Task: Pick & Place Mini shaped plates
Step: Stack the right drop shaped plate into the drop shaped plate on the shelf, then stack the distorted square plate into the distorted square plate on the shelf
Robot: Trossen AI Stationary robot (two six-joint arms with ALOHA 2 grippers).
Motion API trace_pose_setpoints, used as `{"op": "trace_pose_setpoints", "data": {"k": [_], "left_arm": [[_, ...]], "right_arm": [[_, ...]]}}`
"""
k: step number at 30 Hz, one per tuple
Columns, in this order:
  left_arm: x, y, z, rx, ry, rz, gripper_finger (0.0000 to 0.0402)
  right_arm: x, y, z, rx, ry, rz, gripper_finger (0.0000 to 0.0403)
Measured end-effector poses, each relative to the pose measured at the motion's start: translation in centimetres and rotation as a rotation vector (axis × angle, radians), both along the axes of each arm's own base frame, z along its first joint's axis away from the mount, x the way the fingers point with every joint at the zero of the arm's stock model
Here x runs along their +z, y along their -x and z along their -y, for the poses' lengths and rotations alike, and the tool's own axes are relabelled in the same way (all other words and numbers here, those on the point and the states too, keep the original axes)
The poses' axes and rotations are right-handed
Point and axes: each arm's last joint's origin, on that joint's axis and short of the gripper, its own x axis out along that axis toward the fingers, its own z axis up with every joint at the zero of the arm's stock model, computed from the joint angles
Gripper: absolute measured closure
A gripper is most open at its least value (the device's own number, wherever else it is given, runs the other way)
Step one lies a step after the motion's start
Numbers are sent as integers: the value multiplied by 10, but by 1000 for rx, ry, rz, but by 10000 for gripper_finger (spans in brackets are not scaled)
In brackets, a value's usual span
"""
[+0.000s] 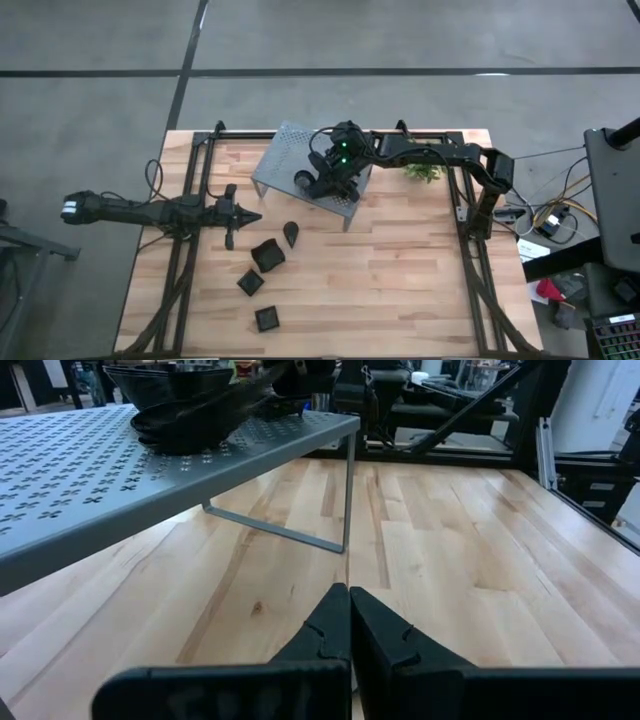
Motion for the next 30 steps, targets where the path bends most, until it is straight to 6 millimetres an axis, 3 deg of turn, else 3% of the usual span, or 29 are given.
{"op": "trace_pose_setpoints", "data": {"k": [10, 16, 21, 30], "left_arm": [[0, 0, 0, 0, 0, 0, 401], [0, 0, 0, 0, 0, -1, 401], [0, 0, 0, 0, 0, 0, 401], [0, 0, 0, 0, 0, -1, 401]], "right_arm": [[13, -2, 6, -25, 60, 45, 328], [33, -7, -6, 54, 93, 125, 333], [43, -11, -23, 204, 285, 264, 344], [43, -18, -75, 392, 713, 393, 392]]}}
